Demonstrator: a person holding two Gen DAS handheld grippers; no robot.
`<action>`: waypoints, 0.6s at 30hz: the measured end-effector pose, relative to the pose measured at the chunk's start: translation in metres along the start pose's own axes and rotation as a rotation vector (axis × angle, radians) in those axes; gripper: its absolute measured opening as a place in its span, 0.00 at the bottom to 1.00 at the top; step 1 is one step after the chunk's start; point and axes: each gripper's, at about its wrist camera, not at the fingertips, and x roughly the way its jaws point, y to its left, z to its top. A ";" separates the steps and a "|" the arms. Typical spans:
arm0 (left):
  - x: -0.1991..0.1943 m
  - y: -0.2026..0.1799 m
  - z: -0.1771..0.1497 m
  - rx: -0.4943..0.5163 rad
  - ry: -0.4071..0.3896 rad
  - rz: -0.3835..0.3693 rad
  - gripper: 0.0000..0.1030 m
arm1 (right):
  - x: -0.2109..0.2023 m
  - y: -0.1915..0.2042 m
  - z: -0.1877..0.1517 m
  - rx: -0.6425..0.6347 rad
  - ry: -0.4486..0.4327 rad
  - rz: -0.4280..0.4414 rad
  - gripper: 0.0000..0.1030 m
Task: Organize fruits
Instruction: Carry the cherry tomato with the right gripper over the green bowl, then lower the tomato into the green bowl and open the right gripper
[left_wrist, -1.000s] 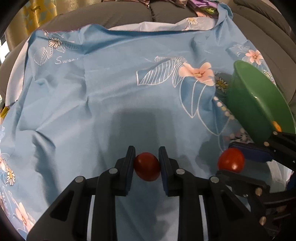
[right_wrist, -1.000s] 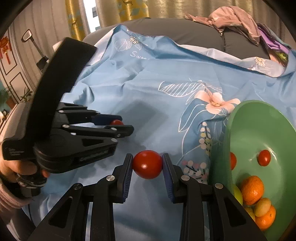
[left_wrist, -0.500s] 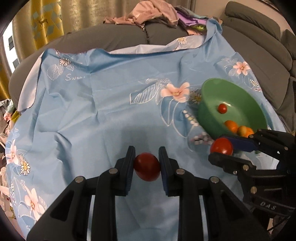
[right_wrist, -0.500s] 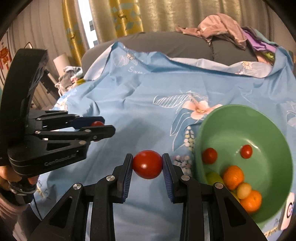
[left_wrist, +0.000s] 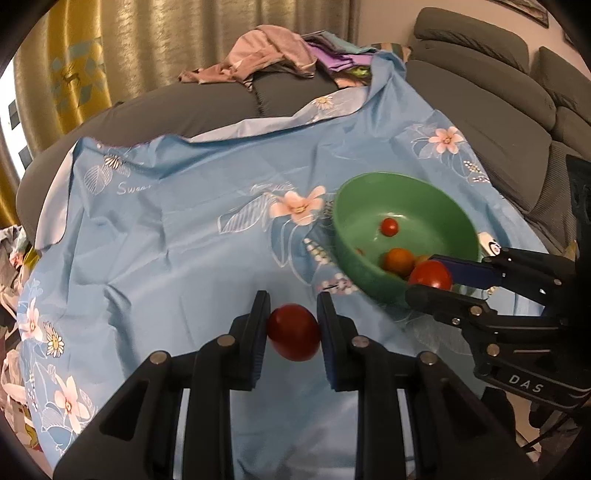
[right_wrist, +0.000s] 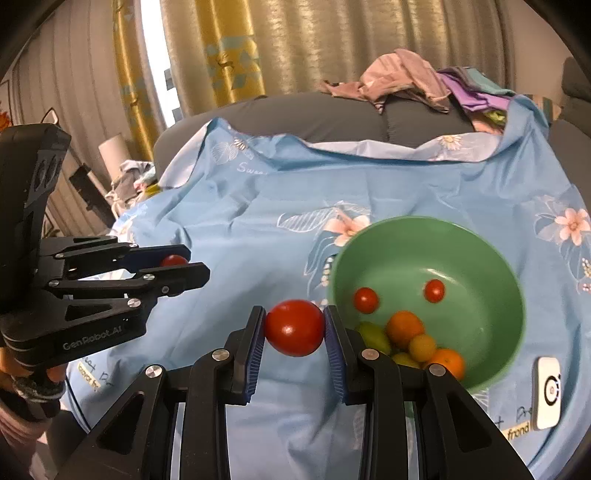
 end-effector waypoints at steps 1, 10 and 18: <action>-0.001 -0.002 0.001 0.004 -0.002 -0.003 0.25 | -0.002 -0.002 0.000 0.005 -0.004 -0.003 0.33; 0.005 -0.030 0.015 0.053 -0.008 -0.034 0.25 | -0.012 -0.024 -0.006 0.049 -0.023 -0.031 0.33; 0.027 -0.047 0.025 0.078 0.009 -0.059 0.25 | -0.010 -0.046 -0.008 0.095 -0.024 -0.060 0.33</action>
